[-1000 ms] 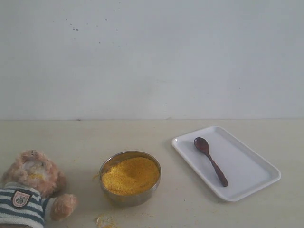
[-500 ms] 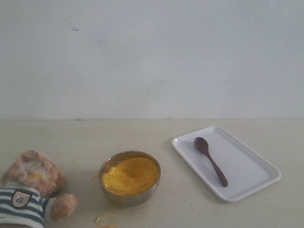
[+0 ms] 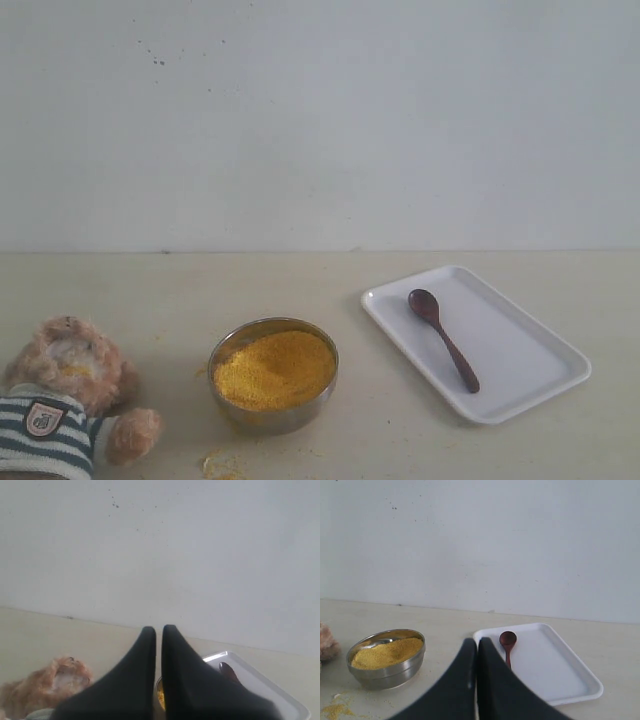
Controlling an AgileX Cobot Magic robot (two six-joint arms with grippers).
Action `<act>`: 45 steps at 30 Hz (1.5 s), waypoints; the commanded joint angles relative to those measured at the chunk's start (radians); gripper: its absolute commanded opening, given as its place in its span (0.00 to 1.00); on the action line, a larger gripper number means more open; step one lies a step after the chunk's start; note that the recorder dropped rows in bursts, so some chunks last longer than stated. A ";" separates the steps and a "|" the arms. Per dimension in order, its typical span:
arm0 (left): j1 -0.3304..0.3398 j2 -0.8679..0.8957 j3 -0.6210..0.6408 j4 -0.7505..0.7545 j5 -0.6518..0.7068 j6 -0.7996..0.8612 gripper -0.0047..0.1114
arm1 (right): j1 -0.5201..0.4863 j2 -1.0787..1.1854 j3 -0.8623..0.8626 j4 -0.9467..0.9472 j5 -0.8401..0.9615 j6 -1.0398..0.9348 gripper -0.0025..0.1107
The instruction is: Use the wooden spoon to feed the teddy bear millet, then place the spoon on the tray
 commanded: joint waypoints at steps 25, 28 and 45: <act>-0.122 -0.273 0.205 0.017 -0.124 -0.004 0.07 | -0.001 -0.005 0.000 -0.002 -0.008 0.000 0.02; -0.122 -0.273 0.205 0.014 -0.124 -0.004 0.07 | -0.001 -0.005 0.000 -0.002 -0.008 0.000 0.02; -0.122 -0.273 0.151 0.362 -0.083 -0.389 0.07 | -0.001 -0.005 0.000 -0.002 -0.008 0.000 0.02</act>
